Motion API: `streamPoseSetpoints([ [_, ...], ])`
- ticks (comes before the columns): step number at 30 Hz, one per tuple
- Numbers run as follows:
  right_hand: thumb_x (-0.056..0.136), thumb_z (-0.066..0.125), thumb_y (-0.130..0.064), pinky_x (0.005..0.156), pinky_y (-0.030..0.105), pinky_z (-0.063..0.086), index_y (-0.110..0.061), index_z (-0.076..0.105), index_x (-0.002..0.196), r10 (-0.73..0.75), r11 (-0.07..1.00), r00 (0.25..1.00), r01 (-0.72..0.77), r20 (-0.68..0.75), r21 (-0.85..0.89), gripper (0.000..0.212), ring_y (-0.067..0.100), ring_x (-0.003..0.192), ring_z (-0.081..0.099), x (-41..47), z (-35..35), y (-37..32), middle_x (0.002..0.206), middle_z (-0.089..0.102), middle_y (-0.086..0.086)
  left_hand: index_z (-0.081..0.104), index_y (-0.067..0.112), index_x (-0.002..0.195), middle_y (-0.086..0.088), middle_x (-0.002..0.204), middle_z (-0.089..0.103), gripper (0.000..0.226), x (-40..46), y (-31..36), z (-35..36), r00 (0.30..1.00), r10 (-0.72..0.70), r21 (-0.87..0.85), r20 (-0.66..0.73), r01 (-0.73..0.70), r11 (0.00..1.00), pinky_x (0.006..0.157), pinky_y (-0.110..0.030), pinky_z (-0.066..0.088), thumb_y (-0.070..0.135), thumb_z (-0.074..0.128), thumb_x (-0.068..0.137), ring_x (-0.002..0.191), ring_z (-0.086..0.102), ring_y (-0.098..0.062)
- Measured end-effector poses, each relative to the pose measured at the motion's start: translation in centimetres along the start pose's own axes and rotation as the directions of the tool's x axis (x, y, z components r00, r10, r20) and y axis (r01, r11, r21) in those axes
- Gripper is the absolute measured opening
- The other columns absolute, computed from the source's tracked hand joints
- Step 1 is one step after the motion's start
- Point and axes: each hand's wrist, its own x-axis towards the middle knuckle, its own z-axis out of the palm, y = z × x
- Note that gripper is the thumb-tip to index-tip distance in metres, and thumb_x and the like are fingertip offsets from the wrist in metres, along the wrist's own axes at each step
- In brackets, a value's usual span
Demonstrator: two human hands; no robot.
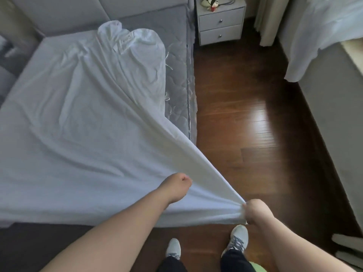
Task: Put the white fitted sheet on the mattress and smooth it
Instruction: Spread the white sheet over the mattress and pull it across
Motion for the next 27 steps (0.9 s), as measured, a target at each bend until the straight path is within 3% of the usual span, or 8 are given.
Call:
streamPoseSetpoints([
  [2, 0.097, 0.055, -0.019, 0.069, 0.026, 0.052, -0.012, 0.071, 0.107, 0.083, 0.981, 0.995, -0.093, 0.062, 0.168, 0.020, 0.024, 0.083, 0.065, 1.5, -0.3, 0.5, 0.089, 0.069, 0.002, 0.054, 0.026, 0.085, -0.003, 0.087, 0.050, 0.014, 0.1, 1.4, 1.0, 1.000, -0.002, -0.030, -0.009, 0.002, 1.000, 0.071, -0.033, 0.034, 0.031, 0.044, 0.093, 0.082, 0.048, -0.016],
  [4, 0.096, 0.056, -0.021, 0.070, 0.026, 0.054, -0.016, 0.067, 0.091, 0.073, 0.974, 0.995, -0.086, 0.071, 0.210, 0.013, 0.019, 0.071, 0.061, 1.7, -1.6, -0.1, 0.086, 0.068, 0.004, 0.050, 0.028, 0.087, -0.001, 0.089, 0.047, 0.010, 0.3, 2.2, 1.7, 1.000, 0.002, -0.034, -0.022, -0.002, 0.999, 0.074, -0.034, 0.033, 0.032, 0.043, 0.092, 0.082, 0.045, -0.015],
  [6, 0.097, 0.051, -0.017, 0.083, 0.032, 0.054, -0.013, 0.069, 0.105, -0.050, 0.990, 0.998, 0.044, 0.044, 0.136, 0.020, 0.026, 0.094, 0.068, 2.8, -3.4, -1.1, 0.111, 0.072, 0.011, 0.048, 0.030, 0.088, 0.001, 0.089, 0.046, 0.008, 0.6, 2.9, 1.9, 0.998, -0.015, -0.024, -0.058, 0.014, 1.000, 0.074, -0.036, 0.033, 0.033, 0.041, 0.090, 0.082, 0.043, -0.014],
  [8, 0.099, 0.046, -0.018, 0.084, 0.034, 0.053, -0.011, 0.070, 0.106, -0.093, 0.974, 0.995, 0.086, 0.028, 0.209, 0.025, 0.031, 0.105, 0.068, 3.0, -6.3, -3.4, 0.113, 0.072, 0.012, 0.046, 0.030, 0.082, 0.002, 0.085, 0.045, 0.008, 0.7, 3.5, 1.2, 0.994, -0.035, -0.042, -0.103, 0.031, 0.999, 0.070, -0.036, 0.032, 0.032, 0.040, 0.088, 0.079, 0.043, -0.014],
  [12, 0.095, 0.048, -0.022, 0.059, 0.028, 0.046, -0.015, 0.062, 0.064, -0.222, 0.939, 0.965, 0.250, -0.142, 0.234, 0.035, 0.018, 0.052, 0.059, 2.1, -11.2, -8.7, 0.064, 0.070, 0.003, 0.035, 0.024, 0.073, 0.002, 0.076, 0.039, 0.016, 1.2, 3.8, -1.0, 0.986, -0.047, -0.055, -0.157, 0.039, 0.998, 0.068, -0.035, 0.028, 0.033, 0.040, 0.084, 0.075, 0.043, -0.016],
  [17, 0.100, 0.052, -0.027, 0.057, 0.025, 0.045, -0.011, 0.072, 0.089, -0.347, 0.878, 0.921, 0.386, -0.177, 0.283, 0.028, 0.009, 0.044, 0.052, 0.9, -15.7, -15.6, 0.078, 0.077, 0.007, 0.030, 0.024, 0.067, 0.000, 0.069, 0.034, 0.023, 4.4, 3.9, -5.0, 0.976, -0.007, -0.055, -0.216, -0.004, 0.999, 0.062, -0.033, 0.024, 0.024, 0.039, 0.087, 0.066, 0.028, -0.022],
  [24, 0.099, 0.055, -0.029, 0.065, 0.033, 0.052, -0.018, 0.071, 0.091, -0.366, 0.840, 0.910, 0.413, -0.194, 0.353, 0.021, 0.009, 0.052, 0.060, 8.1, -16.4, -21.8, 0.071, 0.075, 0.001, 0.031, 0.017, 0.065, -0.006, 0.065, 0.037, 0.029, 14.7, 3.5, -7.7, 0.982, -0.059, 0.006, -0.181, 0.061, 0.998, 0.052, -0.035, 0.028, 0.016, 0.037, 0.093, 0.057, 0.032, -0.025],
  [27, 0.100, 0.055, -0.027, 0.067, 0.035, 0.054, -0.016, 0.070, 0.091, -0.336, 0.874, 0.932, 0.363, -0.138, 0.324, 0.021, 0.012, 0.057, 0.063, 12.0, -14.4, -23.0, 0.072, 0.075, 0.002, 0.052, 0.000, 0.084, -0.021, 0.101, 0.059, 0.028, 18.6, 1.8, -7.0, 0.983, -0.108, 0.019, -0.149, 0.112, 0.993, 0.081, -0.044, 0.052, 0.021, 0.039, 0.096, 0.096, 0.059, -0.038],
])
